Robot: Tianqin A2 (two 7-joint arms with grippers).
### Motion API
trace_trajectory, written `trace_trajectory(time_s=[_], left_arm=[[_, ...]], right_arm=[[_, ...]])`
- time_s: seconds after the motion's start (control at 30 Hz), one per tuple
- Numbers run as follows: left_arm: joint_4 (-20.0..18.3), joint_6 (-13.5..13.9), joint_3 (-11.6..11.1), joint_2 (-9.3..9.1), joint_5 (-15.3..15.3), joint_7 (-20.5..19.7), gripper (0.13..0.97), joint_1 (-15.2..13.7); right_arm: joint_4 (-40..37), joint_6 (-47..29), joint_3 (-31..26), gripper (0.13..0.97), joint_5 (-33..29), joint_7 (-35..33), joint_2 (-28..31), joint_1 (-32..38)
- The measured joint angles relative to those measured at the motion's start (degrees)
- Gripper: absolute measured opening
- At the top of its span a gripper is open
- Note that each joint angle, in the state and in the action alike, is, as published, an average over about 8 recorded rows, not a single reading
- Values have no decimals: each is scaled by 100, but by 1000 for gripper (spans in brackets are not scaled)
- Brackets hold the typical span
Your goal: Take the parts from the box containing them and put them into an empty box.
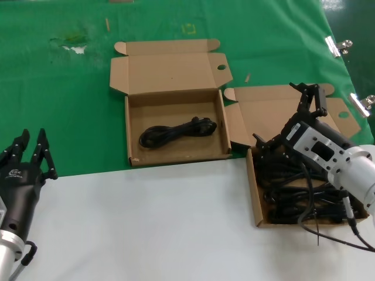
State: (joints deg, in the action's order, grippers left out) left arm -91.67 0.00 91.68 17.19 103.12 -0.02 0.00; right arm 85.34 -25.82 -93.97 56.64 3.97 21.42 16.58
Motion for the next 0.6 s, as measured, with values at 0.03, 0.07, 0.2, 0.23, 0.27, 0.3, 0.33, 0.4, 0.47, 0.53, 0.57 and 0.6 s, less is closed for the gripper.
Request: trace_trajectory(time_s=[0.03,0.07,0.2,0.23,0.27,0.3,0.33,0.4,0.47,0.53,0.57,0.6], left_arm=[[0,0,0,0,0,0,200,0],[0,0,0,0,0,0,212,0],[0,0,0,0,0,0,263,0],[0,0,0,0,0,0,276,0],[0,0,0,0,0,0,276,0],[0,0,0,0,0,0,296,0],[0,0,0,0,0,0,317,0],[0,0,0,0,0,0,359,0],[0,0,0,0,0,0,401,0],[0,0,0,0,0,0,443,0],[0,0,0,0,0,0,443,0],[0,0,0,0,0,0,470,0]], right_arm=[[9,37,3,966,67,-6,-6,-24],[19,75,7,966,135,-12,-12,-48],[56,227,20,966,408,-36,-37,-146],[65,266,24,966,478,-42,-44,-171],[75,305,27,966,549,-47,-50,-196],[84,342,31,966,616,-53,-56,-220],[93,381,34,966,687,-59,-63,-245],[113,458,41,966,825,-71,-75,-294],[132,536,48,966,966,-83,-88,-344],[151,613,54,966,1104,-95,-101,-393],[160,652,58,966,1174,-101,-107,-419],[169,689,61,966,1242,-107,-113,-443]])
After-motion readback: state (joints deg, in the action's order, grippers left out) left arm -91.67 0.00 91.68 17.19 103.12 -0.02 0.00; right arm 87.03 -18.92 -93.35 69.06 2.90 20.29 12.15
